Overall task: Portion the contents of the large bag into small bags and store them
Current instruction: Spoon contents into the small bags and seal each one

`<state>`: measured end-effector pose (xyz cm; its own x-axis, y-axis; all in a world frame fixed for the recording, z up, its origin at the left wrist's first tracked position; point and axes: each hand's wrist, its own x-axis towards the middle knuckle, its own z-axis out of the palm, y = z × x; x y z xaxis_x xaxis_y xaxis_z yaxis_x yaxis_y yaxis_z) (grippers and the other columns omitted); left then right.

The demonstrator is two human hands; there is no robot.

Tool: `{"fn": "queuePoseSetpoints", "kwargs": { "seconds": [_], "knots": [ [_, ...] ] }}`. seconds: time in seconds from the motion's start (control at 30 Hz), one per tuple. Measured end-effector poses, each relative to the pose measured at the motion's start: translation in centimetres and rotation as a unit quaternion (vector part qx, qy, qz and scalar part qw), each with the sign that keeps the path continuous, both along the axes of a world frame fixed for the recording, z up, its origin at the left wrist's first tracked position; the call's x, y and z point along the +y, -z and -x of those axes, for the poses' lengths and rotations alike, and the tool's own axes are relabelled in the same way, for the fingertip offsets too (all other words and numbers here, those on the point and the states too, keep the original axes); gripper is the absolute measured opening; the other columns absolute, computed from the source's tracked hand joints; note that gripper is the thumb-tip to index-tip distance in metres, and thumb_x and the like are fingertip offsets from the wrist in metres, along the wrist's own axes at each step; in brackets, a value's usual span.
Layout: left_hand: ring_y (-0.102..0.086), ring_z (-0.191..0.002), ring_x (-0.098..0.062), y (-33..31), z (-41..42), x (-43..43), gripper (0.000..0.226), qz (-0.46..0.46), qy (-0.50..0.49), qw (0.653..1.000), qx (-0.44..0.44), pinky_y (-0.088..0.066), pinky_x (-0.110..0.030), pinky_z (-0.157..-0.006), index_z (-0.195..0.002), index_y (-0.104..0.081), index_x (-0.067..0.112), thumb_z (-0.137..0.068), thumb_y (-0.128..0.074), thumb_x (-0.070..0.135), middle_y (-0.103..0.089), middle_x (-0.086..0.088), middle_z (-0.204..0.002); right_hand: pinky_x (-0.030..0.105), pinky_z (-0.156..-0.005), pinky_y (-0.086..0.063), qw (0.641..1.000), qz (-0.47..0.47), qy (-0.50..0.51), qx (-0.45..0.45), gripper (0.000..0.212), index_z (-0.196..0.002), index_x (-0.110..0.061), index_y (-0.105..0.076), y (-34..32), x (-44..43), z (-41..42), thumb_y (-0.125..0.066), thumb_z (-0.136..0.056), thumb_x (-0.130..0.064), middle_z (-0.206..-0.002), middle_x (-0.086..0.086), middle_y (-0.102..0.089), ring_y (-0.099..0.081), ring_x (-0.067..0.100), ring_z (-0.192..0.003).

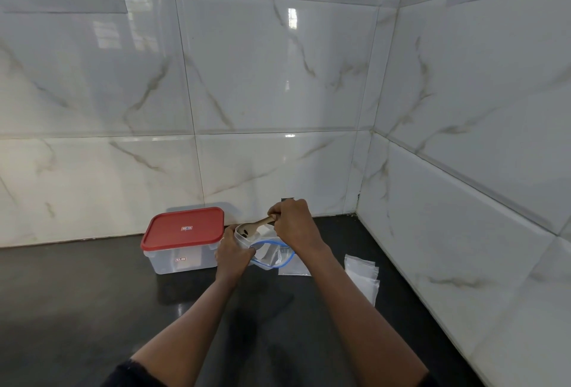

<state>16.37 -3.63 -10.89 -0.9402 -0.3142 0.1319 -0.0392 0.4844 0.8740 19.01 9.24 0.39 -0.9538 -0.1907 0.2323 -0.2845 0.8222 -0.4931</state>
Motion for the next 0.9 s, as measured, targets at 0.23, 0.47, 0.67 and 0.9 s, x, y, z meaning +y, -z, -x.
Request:
{"fn": "queuePoseSetpoints", "kwargs": {
  "seconds": [0.23,0.47,0.67,0.9],
  "knots": [
    [-0.051,-0.117,-0.033,0.0,-0.1,0.1,0.068,-0.006,-0.004,1.000,0.001,-0.042,-0.047,-0.103,-0.130,-0.039,0.006,-0.074,-0.076,0.011,-0.052,-0.015,-0.130,0.029,-0.101,-0.046,0.999,-0.039,-0.017,0.006,0.033,-0.124,-0.007,-0.062,-0.2,-0.1,-0.4,-0.048,-0.095,0.000,-0.123,0.012,-0.063,-0.057,0.026,-0.111],
    [-0.053,-0.113,-0.032,0.3,-0.2,0.1,0.062,-0.016,0.003,1.000,0.015,-0.045,-0.044,-0.099,-0.127,-0.042,0.007,-0.074,-0.075,0.007,-0.055,-0.014,-0.126,0.028,-0.102,-0.046,0.999,-0.047,-0.028,-0.001,0.035,-0.122,-0.008,-0.064,0.1,0.2,-0.5,-0.048,-0.093,0.004,-0.121,0.012,-0.065,-0.058,0.024,-0.111],
    [-0.053,-0.114,-0.031,0.4,-0.1,0.1,0.065,-0.019,0.006,1.000,0.012,-0.046,-0.046,-0.098,-0.127,-0.041,0.008,-0.072,-0.076,0.007,-0.054,-0.013,-0.126,0.025,-0.099,-0.045,1.000,-0.019,-0.017,-0.001,0.033,-0.121,-0.007,-0.065,0.1,0.8,-0.9,-0.050,-0.092,0.003,-0.120,0.012,-0.065,-0.060,0.023,-0.108],
    [-0.053,-0.114,-0.030,0.7,-0.5,0.1,0.066,-0.018,0.006,1.000,0.006,-0.047,-0.043,-0.098,-0.128,-0.040,0.008,-0.073,-0.077,0.011,-0.053,-0.013,-0.127,0.012,-0.081,-0.043,1.000,0.020,0.013,0.002,0.029,-0.114,-0.008,-0.069,0.5,2.2,-0.9,-0.056,-0.090,0.000,-0.110,0.011,-0.069,-0.064,0.018,-0.089]
  ]
}}
